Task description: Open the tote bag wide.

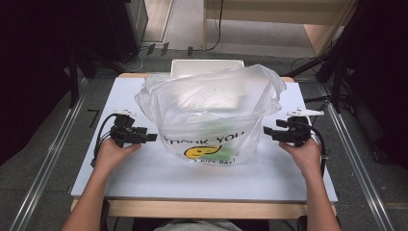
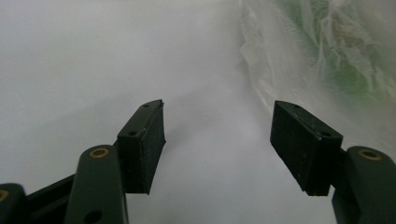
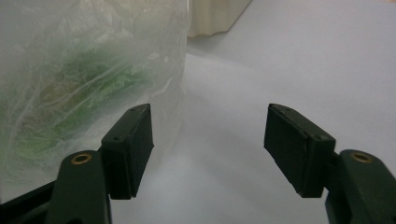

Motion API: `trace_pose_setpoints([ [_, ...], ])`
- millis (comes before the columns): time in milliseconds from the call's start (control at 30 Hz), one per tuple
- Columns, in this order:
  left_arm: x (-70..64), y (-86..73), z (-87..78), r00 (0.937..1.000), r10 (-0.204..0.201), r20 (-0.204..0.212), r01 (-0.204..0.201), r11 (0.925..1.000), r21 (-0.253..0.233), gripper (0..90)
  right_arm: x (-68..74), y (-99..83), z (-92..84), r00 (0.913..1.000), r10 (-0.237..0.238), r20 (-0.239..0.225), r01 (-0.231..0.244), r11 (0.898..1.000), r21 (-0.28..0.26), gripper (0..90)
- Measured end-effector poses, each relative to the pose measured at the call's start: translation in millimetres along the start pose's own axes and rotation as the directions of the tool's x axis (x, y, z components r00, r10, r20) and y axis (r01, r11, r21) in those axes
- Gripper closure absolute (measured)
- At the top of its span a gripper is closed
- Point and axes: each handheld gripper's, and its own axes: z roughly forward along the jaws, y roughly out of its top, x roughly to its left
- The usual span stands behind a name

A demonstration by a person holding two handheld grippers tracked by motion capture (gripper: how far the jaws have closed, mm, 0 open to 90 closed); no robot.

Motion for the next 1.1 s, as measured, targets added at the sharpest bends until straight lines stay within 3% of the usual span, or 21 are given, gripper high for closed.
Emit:
trace_pose_setpoints([
  [67, 3.4, 3.4, -2.3, 0.9997, 0.012, -0.02, -0.012, 0.9999, 0.0, 41.2, -0.3, 2.7, -1.1, 1.0, -0.003, 0.002, 0.003, 1.0, -0.007, 35.2],
  [267, 9.4, 8.8, -5.3, 0.9997, -0.018, -0.018, 0.018, 0.9997, -0.016, 45.0, -0.4, 8.3, -3.8, 0.9999, -0.01, -0.009, 0.01, 0.999, -0.031, 37.7],
  [367, 8.1, 10.4, -4.8, 0.9978, -0.011, -0.066, 0.009, 0.9994, -0.034, 48.0, -1.6, 9.6, -2.4, 0.9998, -0.02, 0.009, 0.02, 1.0, -0.016, 36.4],
  [633, 6.7, 13.4, 0.5, 0.9995, 0.028, -0.014, -0.028, 0.9996, 0.005, 49.6, -0.3, 9.7, 0.6, 0.9983, -0.018, -0.055, 0.019, 1.0, 0.004, 42.0],
  [733, 8.0, 15.1, 2.3, 0.9999, 0.012, 0.007, -0.012, 0.9998, 0.018, 51.9, -2.6, 8.6, 1.5, 0.9965, 0.009, -0.083, -0.007, 1.0, 0.026, 43.7],
  [833, 9.6, 17.7, 0.7, 0.9988, -0.029, 0.039, 0.028, 0.9994, 0.018, 55.4, -3.9, 7.4, 1.8, 0.9968, 0.003, -0.08, 0.0, 1.0, 0.03, 44.5],
  [1100, 11.9, 14.1, -2.7, 0.9991, -0.019, 0.039, 0.018, 0.9998, 0.012, 56.0, -4.2, 9.6, 2.6, 0.996, -0.018, -0.087, 0.021, 0.999, 0.043, 46.4],
])
